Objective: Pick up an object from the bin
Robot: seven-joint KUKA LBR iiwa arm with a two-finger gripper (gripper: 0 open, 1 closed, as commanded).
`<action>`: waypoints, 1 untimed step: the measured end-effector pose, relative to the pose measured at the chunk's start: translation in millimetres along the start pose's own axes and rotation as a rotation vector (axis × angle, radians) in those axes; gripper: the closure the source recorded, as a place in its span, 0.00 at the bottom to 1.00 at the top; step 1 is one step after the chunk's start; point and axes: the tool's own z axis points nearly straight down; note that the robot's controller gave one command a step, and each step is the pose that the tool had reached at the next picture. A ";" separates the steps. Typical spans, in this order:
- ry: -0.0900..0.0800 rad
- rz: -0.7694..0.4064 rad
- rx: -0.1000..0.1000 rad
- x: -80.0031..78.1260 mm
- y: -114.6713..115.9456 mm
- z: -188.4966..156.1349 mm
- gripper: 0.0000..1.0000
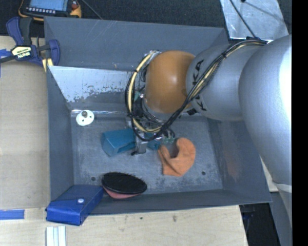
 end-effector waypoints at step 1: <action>-0.004 0.000 -0.001 -9.4 2.5 -0.8 1.00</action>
Offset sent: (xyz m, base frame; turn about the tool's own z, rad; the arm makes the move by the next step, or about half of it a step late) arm 0.0015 0.0460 -0.0010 -0.4338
